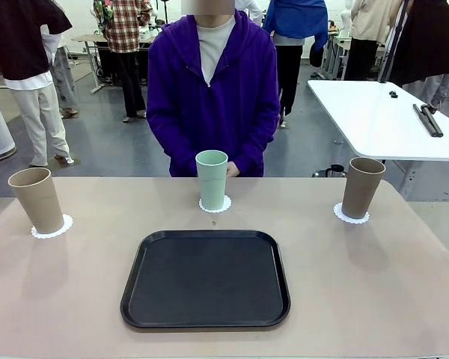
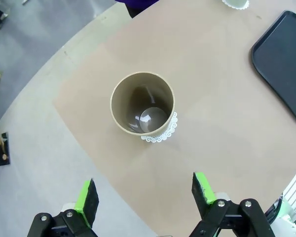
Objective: Place coasters on the table and set cups on them.
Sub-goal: Take one Reusable plastic cup from the Flat Tray and place it on a coaster set by the human.
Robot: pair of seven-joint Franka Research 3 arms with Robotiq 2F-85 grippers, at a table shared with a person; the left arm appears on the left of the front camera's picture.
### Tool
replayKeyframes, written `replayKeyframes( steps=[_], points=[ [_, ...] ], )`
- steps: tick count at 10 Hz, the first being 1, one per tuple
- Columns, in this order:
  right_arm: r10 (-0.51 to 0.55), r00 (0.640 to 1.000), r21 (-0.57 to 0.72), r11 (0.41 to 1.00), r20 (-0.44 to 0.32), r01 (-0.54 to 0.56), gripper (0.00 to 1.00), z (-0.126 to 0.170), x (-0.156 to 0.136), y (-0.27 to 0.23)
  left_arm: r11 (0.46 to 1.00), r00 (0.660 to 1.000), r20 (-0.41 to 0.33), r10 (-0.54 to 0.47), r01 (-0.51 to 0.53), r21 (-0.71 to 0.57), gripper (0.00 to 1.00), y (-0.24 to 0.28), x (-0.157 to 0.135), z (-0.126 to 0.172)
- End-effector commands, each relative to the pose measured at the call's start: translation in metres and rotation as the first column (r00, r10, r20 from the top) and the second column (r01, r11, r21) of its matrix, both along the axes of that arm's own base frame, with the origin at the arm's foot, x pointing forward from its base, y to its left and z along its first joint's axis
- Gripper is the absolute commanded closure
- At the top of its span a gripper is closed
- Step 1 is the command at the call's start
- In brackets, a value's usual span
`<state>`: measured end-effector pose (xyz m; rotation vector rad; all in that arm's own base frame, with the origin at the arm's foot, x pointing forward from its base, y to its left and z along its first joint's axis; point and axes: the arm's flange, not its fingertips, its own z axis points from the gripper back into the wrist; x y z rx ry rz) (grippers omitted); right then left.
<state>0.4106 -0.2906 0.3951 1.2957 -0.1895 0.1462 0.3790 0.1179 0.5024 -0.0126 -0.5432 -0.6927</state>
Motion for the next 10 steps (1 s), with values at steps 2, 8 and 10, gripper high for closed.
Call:
replayKeyframes(
  steps=[2, 8, 10],
  points=[
    [0.000, 1.000, -0.002, 1.000, -0.006, 0.000, 0.00, 0.002, 0.002, 0.000, 1.000, 1.000, 0.002, 0.009, -0.009, 0.016, 0.00, -0.001, 0.004, 0.001],
    [0.000, 1.000, -0.002, 1.000, -0.006, 0.000, 0.00, 0.002, 0.002, 0.000, 0.994, 0.992, -0.078, 0.100, -0.097, 0.042, 0.00, -0.007, -0.044, -0.031],
    [0.000, 1.000, -0.002, 1.000, -0.006, 0.000, 0.00, 0.002, 0.002, 0.000, 0.996, 0.966, -0.243, 0.091, -0.086, 0.031, 0.00, -0.019, -0.085, -0.033]
  ],
)
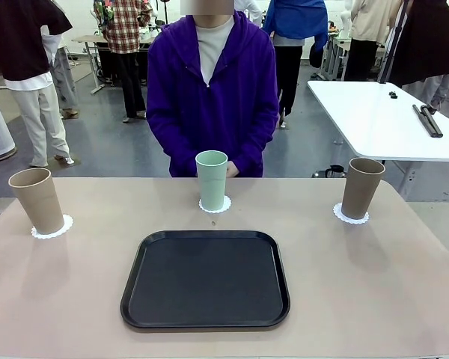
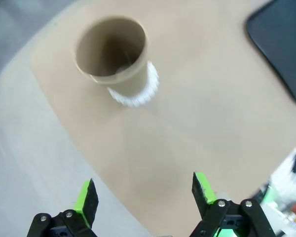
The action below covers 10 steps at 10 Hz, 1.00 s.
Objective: Place coasters on the table and set cups on them.
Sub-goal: Take one Reusable plastic cup from the Flat Tray and place it on a coaster set by the human.
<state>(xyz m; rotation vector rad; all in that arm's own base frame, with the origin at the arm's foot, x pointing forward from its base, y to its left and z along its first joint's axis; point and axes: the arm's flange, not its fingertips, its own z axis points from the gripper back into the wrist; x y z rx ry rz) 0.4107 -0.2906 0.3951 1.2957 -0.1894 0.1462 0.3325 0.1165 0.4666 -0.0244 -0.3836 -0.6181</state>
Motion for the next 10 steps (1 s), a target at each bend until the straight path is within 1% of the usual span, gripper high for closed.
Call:
replayKeyframes(
  steps=[1, 2, 3, 4, 5, 6, 7, 8, 9, 10],
  points=[
    [0.000, 1.000, -0.002, 1.000, -0.006, 0.000, 0.00, 0.002, 0.002, 0.000, 0.998, 0.990, -0.137, 0.035, -0.043, -0.054, 0.00, -0.018, -0.057, -0.004],
    [0.000, 1.000, -0.002, 1.000, -0.006, 0.000, 0.00, 0.002, 0.002, 0.000, 1.000, 1.000, 0.000, 0.000, 0.000, 0.000, 0.00, 0.000, 0.000, 0.000],
    [0.000, 1.000, -0.002, 1.000, -0.006, 0.000, 0.00, 0.002, 0.002, 0.000, 1.000, 0.997, -0.080, 0.014, -0.015, -0.020, 0.00, 0.000, -0.014, 0.004],
    [0.000, 1.000, -0.002, 1.000, -0.006, 0.000, 0.00, 0.002, 0.002, 0.000, 0.975, 0.990, -0.137, 0.015, -0.045, -0.219, 0.00, 0.020, -0.006, 0.012],
    [0.000, 1.000, -0.002, 1.000, -0.006, 0.000, 0.00, 0.002, 0.002, 0.000, 0.874, 0.987, -0.158, -0.032, -0.049, -0.484, 0.00, 0.044, 0.003, 0.025],
    [0.000, 1.000, -0.002, 1.000, -0.006, 0.000, 0.00, 0.002, 0.002, 0.000, 0.710, 0.990, -0.135, -0.045, -0.063, -0.701, 0.00, 0.075, 0.003, 0.031],
    [0.000, 1.000, -0.002, 1.000, -0.006, 0.000, 0.00, 0.002, 0.002, 0.000, 0.576, 0.993, -0.112, -0.044, -0.067, -0.815, 0.00, 0.106, 0.009, 0.032],
    [0.000, 1.000, -0.002, 1.000, -0.006, 0.000, 0.00, 0.002, 0.002, 0.000, 0.470, 0.992, -0.118, -0.050, -0.081, -0.879, 0.00, 0.137, 0.015, 0.036],
    [0.000, 1.000, -0.002, 1.000, -0.006, 0.000, 0.00, 0.002, 0.002, 0.000, 0.382, 0.990, -0.133, -0.057, -0.101, -0.919, 0.00, 0.166, 0.016, 0.028],
    [0.000, 1.000, -0.002, 1.000, -0.006, 0.000, 0.00, 0.002, 0.002, 0.000, 0.316, 0.983, -0.169, -0.075, -0.138, -0.939, 0.00, 0.197, 0.016, 0.014]
  ],
)
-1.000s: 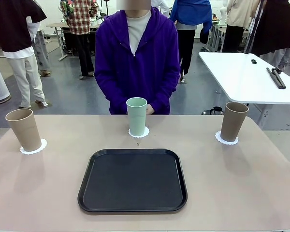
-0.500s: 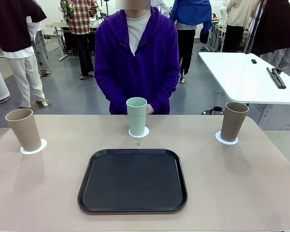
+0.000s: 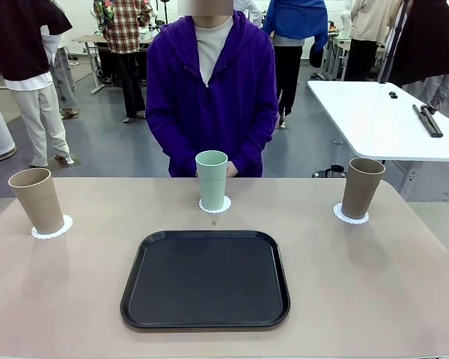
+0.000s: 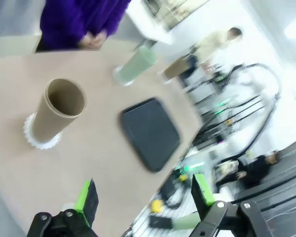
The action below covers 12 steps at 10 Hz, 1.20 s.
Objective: Place coasters on the table and set cups on them.
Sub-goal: Take one Reusable plastic cup from the Flat Tray and place it on a coaster set by the human.
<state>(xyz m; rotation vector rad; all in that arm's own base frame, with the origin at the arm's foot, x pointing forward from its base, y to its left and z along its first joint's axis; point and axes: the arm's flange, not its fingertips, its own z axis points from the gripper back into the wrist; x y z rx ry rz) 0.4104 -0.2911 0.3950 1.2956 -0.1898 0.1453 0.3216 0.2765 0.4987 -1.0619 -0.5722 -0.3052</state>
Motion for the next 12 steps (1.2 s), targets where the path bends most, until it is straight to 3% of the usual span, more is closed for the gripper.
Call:
replayKeyframes(
  steps=[1, 5, 9, 10, 12],
  points=[
    [0.001, 1.000, -0.002, 1.000, -0.005, -0.001, 0.00, 0.002, 0.002, 0.001, 0.977, 0.993, -0.107, -0.046, 0.022, -0.211, 0.00, 0.057, 0.030, -0.029],
    [0.001, 1.000, -0.002, 1.000, -0.005, -0.001, 0.00, 0.002, 0.002, 0.001, 0.984, 0.966, -0.247, -0.073, 0.029, -0.176, 0.00, 0.094, 0.040, -0.069],
    [0.001, 1.000, -0.002, 1.000, -0.005, -0.001, 0.00, 0.002, 0.002, 0.001, 0.994, 0.970, -0.234, -0.067, 0.043, -0.105, 0.00, 0.102, 0.039, -0.086],
    [0.001, 1.000, -0.002, 1.000, -0.005, -0.001, 0.00, 0.002, 0.002, 0.001, 0.983, 0.965, -0.256, -0.058, 0.010, -0.185, 0.00, 0.100, 0.046, -0.088],
    [0.001, 1.000, -0.002, 1.000, -0.005, -0.001, 0.00, 0.002, 0.002, 0.001, 0.983, 0.965, -0.256, -0.058, 0.010, -0.185, 0.00, 0.100, 0.046, -0.088]
  ],
)
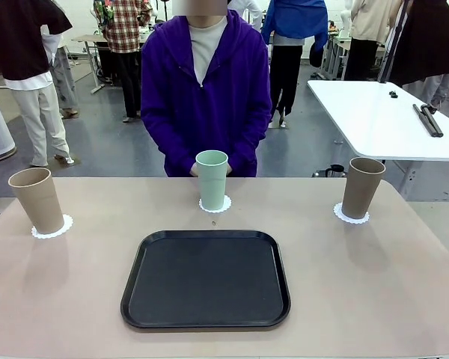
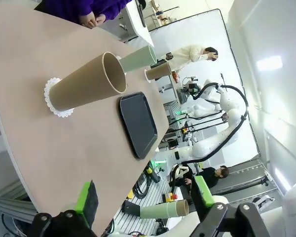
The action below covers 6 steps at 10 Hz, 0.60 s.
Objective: Place coasters on the table and set cups on them.
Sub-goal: Take one Reusable plastic cup from the Flat Tray and place it on a coaster set by the human.
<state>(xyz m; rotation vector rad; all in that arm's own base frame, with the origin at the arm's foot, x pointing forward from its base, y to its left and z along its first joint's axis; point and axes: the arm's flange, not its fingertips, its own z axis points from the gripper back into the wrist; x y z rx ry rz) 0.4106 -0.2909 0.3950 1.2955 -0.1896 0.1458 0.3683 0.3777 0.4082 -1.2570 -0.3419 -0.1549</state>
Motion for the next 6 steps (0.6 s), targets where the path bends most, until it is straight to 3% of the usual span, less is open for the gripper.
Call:
replayKeyframes(
  steps=[1, 6],
  points=[
    [0.001, 1.000, -0.002, 1.000, -0.006, -0.001, 0.00, 0.0016, 0.0020, 0.0005, 1.000, 1.000, -0.002, 0.013, -0.013, -0.013, 0.00, -0.0014, -0.0010, 0.0029],
    [0.001, 1.000, -0.002, 1.000, -0.006, -0.001, 0.00, 0.0016, 0.0020, 0.0005, 1.000, 1.000, -0.002, 0.013, -0.013, -0.013, 0.00, -0.0014, -0.0010, 0.0029]
  ],
)
